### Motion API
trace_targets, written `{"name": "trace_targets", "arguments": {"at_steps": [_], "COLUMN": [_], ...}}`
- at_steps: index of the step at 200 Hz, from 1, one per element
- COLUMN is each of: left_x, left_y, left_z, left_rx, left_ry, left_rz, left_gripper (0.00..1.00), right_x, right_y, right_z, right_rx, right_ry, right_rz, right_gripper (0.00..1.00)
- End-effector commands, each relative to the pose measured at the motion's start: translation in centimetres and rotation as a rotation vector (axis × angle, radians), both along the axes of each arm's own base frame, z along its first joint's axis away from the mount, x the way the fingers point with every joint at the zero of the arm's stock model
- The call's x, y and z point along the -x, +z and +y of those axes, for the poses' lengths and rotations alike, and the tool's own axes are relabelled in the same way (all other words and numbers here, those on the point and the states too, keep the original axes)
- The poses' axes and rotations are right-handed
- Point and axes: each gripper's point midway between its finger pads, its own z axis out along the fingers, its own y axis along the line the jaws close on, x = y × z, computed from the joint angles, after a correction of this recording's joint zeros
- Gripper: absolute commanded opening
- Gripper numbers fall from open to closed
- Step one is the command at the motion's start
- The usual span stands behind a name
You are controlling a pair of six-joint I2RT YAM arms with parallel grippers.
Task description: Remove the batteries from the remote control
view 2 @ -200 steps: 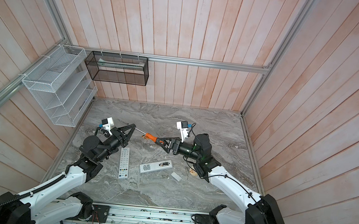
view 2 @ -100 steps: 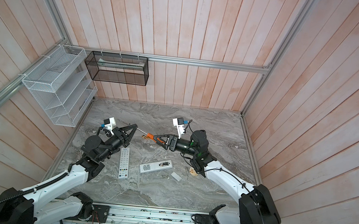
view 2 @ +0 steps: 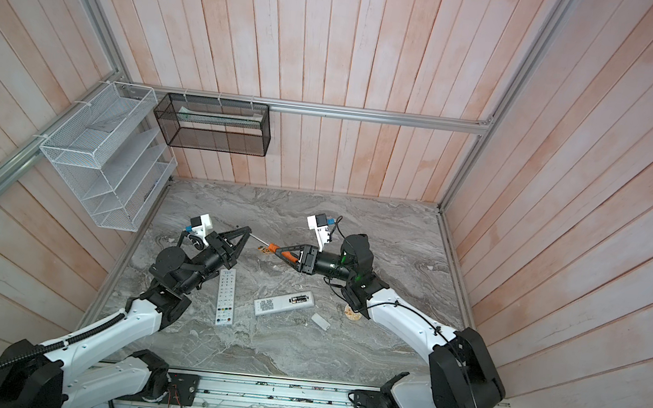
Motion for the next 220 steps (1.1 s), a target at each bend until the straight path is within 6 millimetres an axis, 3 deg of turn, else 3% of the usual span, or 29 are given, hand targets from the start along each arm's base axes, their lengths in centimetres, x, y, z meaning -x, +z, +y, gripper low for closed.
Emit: {"name": "trace_targets", "arguments": {"at_steps": [1,118,133,176,198,220], "left_x": [0.3,0.5,0.6,0.8,1.3,2.0], "left_y": [2.0,1.1,1.0,0.5,-1.0,-3.0], "left_z": [-0.2,0.3,0.5,0.6,0.7,1.3], "left_rx": [0.026,0.037,0.035,-0.015,-0.126,-0.358], "left_ry": [-0.011,0.010,0.018,0.014,-0.008,-0.042], "left_rz": [-0.058,-0.035,-0.033,-0.022,0.012,0.066], "left_gripper": [0.00,0.00,0.10,0.55,0.64,0.74], "right_x": [0.1,0.3,0.3,0.0,-1.0,-2.8], "right_y": [0.9,1.2,1.4,1.9,2.3,0.8], "right_z": [0.4,0.2,0.1,-0.7,-2.4,-5.3], "right_rx": [-0.013,-0.014,-0.016,-0.010,0.017,0.143], "right_ry": [0.022,0.012,0.010,-0.015,-0.066,-0.157], "right_rz": [-0.016,-0.036,-0.042,-0.059,-0.051,0.003], "right_gripper": [0.42,0.06,0.03,0.00,0.00,0.00]}}
